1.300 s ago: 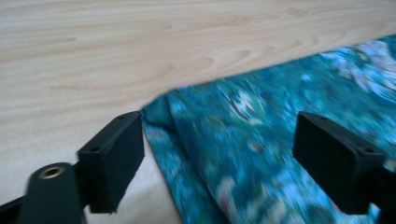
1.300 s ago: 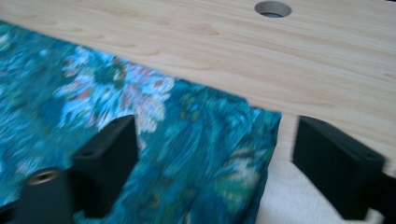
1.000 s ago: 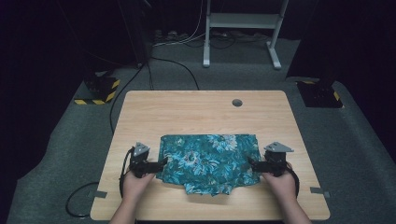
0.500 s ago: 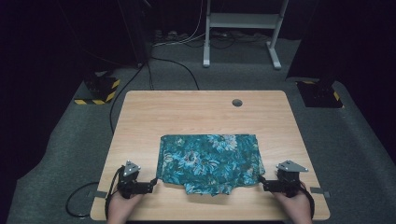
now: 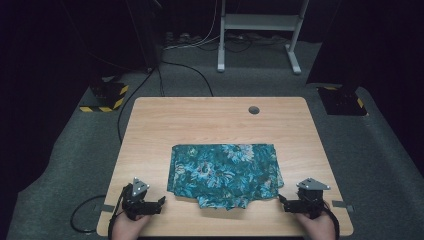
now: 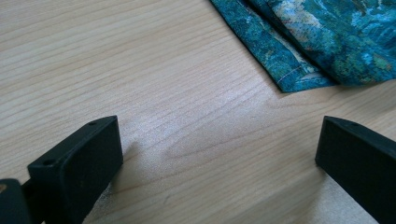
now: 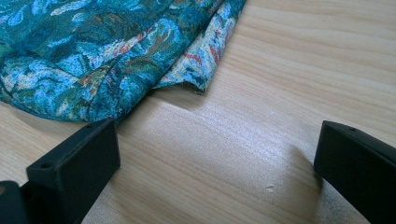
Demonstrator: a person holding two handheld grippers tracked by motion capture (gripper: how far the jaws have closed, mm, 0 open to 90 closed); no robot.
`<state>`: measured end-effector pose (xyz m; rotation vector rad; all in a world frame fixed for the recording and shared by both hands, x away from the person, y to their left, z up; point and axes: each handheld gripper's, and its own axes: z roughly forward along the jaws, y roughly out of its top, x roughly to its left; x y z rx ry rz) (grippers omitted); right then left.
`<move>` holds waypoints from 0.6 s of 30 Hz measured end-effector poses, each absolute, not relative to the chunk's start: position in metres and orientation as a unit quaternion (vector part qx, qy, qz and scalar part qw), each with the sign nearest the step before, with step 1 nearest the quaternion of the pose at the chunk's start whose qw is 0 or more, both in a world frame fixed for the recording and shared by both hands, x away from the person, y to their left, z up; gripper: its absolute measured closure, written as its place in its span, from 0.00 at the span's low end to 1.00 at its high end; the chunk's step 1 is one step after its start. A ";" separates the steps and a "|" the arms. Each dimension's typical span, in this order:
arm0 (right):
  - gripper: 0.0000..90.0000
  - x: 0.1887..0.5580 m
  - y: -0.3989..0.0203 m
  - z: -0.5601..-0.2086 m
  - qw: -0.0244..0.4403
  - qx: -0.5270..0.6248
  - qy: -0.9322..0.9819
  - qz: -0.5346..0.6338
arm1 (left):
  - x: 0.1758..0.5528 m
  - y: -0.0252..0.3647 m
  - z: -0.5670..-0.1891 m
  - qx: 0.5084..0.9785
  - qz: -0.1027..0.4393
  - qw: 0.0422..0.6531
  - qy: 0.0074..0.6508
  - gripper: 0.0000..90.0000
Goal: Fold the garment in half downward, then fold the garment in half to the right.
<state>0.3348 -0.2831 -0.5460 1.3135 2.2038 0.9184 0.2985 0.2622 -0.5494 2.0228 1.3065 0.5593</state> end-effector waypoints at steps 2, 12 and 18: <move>0.00 0.335 -0.284 -0.546 0.204 0.474 0.790 0.330 | 0.299 0.262 -0.549 0.773 0.214 0.328 0.499 0.01; 0.00 0.334 -0.284 -0.546 0.202 0.475 0.790 0.331 | 0.299 0.262 -0.549 0.773 0.214 0.327 0.500 0.00; 0.00 0.334 -0.284 -0.546 0.203 0.474 0.790 0.332 | 0.299 0.262 -0.549 0.773 0.215 0.327 0.499 0.00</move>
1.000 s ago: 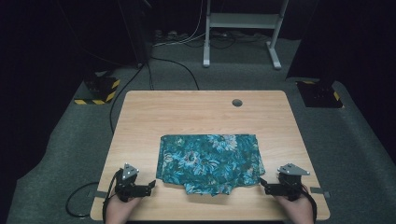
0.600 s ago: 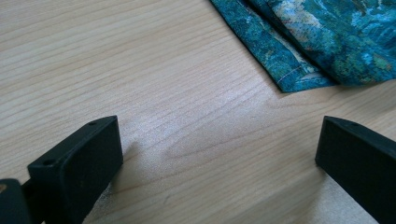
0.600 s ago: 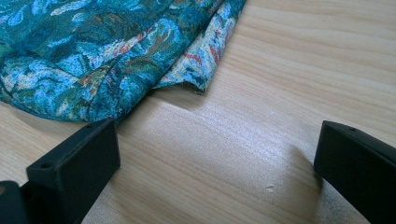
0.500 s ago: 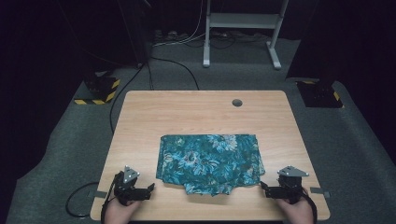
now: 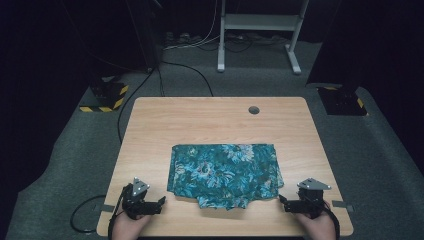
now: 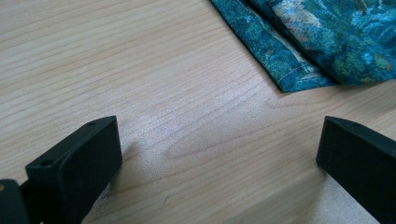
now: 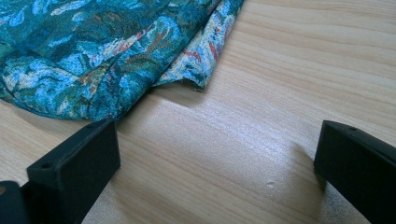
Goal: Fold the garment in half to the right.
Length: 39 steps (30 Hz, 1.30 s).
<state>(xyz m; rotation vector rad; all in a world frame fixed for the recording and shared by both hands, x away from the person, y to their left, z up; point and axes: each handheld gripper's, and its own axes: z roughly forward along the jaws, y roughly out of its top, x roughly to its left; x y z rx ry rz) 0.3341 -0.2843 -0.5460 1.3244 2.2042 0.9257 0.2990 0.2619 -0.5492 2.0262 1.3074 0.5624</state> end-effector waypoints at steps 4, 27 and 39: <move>0.00 0.334 -0.285 -0.546 0.205 0.473 0.789 0.336 | 0.300 0.262 -0.549 0.774 0.214 0.326 0.499 0.01; 0.00 0.324 -0.240 -0.502 0.217 0.404 0.802 0.383 | 0.326 0.287 -0.514 0.765 0.189 0.363 0.497 0.01; 0.00 0.320 -0.174 -0.479 0.196 0.347 0.823 0.405 | 0.344 0.295 -0.487 0.762 0.201 0.371 0.491 0.01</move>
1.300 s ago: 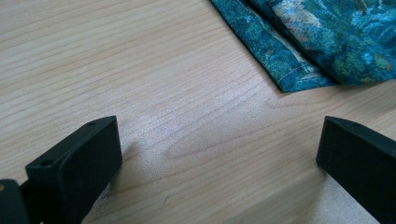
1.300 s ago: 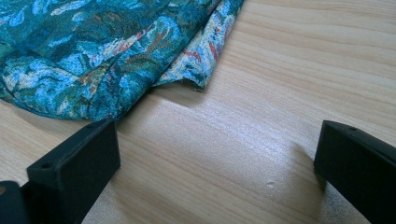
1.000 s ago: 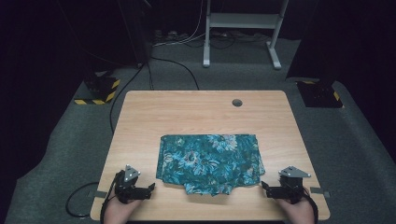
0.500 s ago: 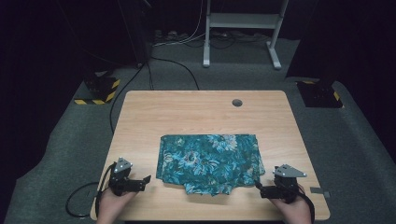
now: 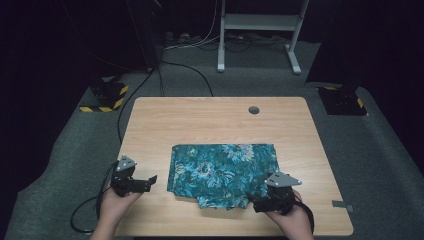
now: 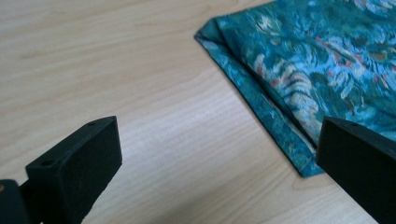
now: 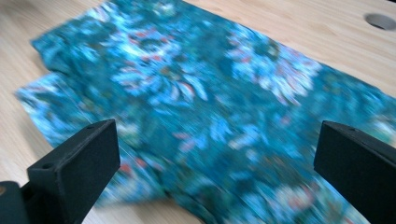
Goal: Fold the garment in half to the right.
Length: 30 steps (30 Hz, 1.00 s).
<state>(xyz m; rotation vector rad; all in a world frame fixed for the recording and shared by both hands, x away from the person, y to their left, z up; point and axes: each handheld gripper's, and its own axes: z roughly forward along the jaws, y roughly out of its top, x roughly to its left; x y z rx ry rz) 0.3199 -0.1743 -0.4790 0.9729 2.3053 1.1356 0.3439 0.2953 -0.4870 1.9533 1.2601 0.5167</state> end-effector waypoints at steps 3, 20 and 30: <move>0.00 0.320 -0.157 -0.477 0.185 0.337 0.826 0.412 | 0.349 0.298 -0.480 0.759 0.205 0.376 0.490 0.01; 0.00 0.326 -0.085 -0.475 0.148 0.302 0.836 0.433 | 0.402 0.293 -0.470 0.748 0.173 0.404 0.497 0.02; 0.03 0.328 -0.043 -0.474 0.126 0.280 0.842 0.443 | 0.433 0.278 -0.476 0.748 0.165 0.416 0.490 0.02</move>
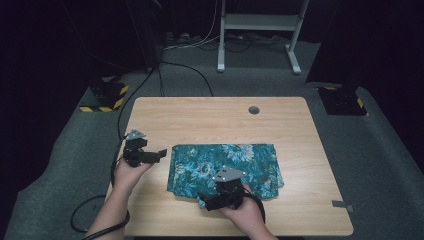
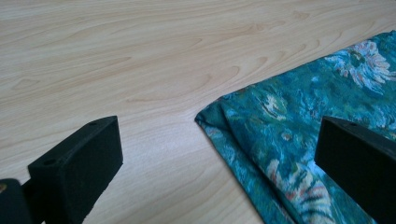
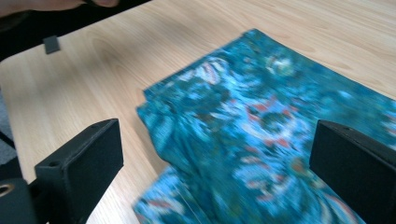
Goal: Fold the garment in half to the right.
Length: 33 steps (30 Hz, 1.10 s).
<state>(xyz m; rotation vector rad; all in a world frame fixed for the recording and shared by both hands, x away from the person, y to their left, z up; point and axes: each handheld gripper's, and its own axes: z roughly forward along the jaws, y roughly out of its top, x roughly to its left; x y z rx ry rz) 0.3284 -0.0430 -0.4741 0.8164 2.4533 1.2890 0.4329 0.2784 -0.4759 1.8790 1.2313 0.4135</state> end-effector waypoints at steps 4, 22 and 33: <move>0.03 0.328 -0.025 -0.477 0.120 0.271 0.848 0.440 | 0.445 0.271 -0.477 0.755 0.162 0.410 0.486 0.02; 0.06 0.340 0.035 -0.492 0.105 0.257 0.859 0.430 | 0.486 0.255 -0.497 0.760 0.135 0.410 0.486 0.06; 0.13 0.346 0.052 -0.513 0.103 0.284 0.857 0.418 | 0.495 0.243 -0.511 0.760 0.120 0.401 0.497 0.08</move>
